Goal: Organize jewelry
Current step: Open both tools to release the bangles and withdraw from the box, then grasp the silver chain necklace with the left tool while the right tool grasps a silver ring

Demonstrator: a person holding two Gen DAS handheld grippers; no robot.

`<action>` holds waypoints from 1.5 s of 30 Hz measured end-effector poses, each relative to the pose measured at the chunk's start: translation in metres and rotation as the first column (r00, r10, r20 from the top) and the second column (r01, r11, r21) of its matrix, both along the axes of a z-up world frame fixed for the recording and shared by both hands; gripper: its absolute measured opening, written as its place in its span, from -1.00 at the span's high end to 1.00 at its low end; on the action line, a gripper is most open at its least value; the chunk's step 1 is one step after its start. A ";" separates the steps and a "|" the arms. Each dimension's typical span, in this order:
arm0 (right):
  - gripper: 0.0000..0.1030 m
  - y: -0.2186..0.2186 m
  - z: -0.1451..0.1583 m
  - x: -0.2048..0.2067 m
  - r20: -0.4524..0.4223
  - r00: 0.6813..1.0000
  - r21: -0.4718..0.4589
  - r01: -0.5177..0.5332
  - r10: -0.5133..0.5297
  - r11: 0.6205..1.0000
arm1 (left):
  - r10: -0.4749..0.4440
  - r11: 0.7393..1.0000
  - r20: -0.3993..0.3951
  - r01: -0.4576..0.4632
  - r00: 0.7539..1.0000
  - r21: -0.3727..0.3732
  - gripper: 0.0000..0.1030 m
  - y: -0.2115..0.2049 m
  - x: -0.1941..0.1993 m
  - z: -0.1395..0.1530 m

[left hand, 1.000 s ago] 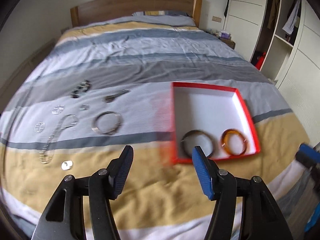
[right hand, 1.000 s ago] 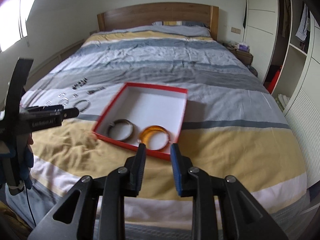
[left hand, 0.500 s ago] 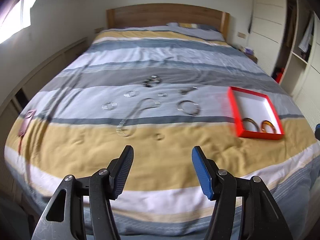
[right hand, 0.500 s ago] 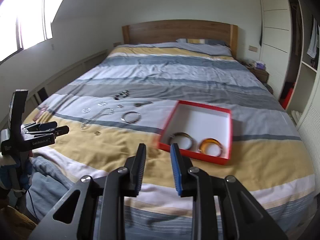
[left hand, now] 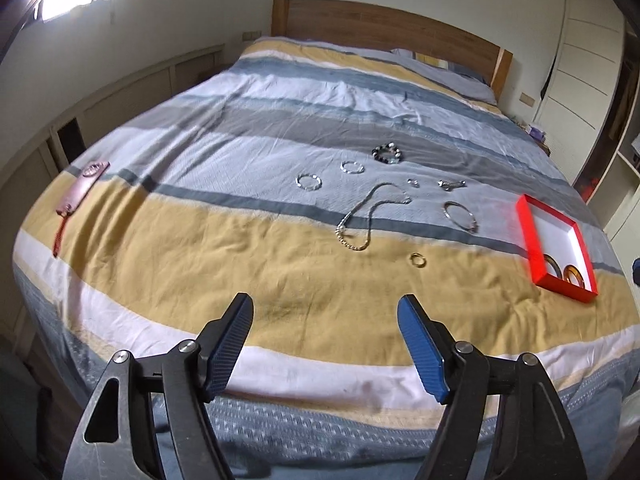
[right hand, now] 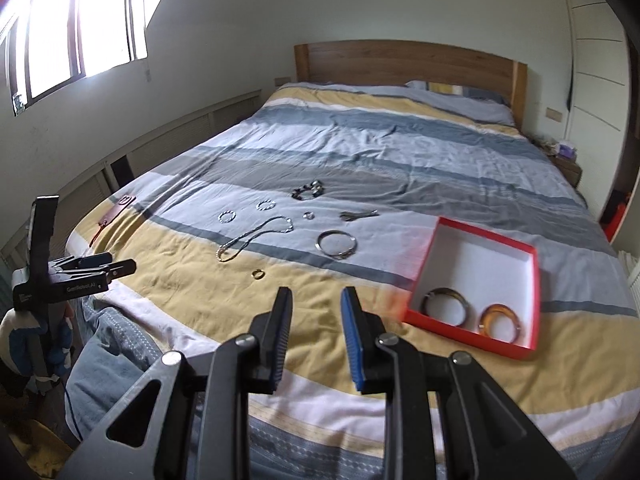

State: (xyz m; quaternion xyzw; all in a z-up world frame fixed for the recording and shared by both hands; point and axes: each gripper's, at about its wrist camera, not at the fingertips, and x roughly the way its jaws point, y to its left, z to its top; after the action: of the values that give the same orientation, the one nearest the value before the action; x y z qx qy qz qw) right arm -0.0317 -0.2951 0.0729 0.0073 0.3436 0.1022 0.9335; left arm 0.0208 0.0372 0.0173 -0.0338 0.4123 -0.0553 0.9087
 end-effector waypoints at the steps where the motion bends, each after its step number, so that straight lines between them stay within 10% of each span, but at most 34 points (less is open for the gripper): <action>1: 0.53 0.004 -0.006 0.006 -0.009 1.000 0.002 -0.011 0.011 1.000 | -0.001 1.000 -0.005 0.001 1.000 -0.004 -0.43 0.001 0.005 -0.004; 35: 0.53 0.124 -0.179 0.195 -0.280 0.888 0.074 -0.359 0.365 0.930 | -0.241 0.961 -0.142 0.256 0.960 0.104 -0.42 -0.074 0.208 -0.121; 40: 0.53 0.126 -0.185 0.202 -0.281 0.893 0.077 -0.345 0.352 0.935 | -0.256 0.958 -0.134 0.270 0.957 0.099 -0.05 -0.075 0.210 -0.123; 45: 0.63 0.125 -0.187 0.203 -0.283 0.892 0.089 -0.341 0.352 0.936 | -0.283 0.951 -0.152 0.298 0.947 0.083 0.74 -0.076 0.208 -0.121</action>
State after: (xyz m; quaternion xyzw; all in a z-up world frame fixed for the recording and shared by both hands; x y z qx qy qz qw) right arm 0.1709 -0.1696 -0.1137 -0.0216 0.4725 0.2709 0.8384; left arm 0.2284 -0.0391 -0.1036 0.0716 0.4771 -0.1644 0.8604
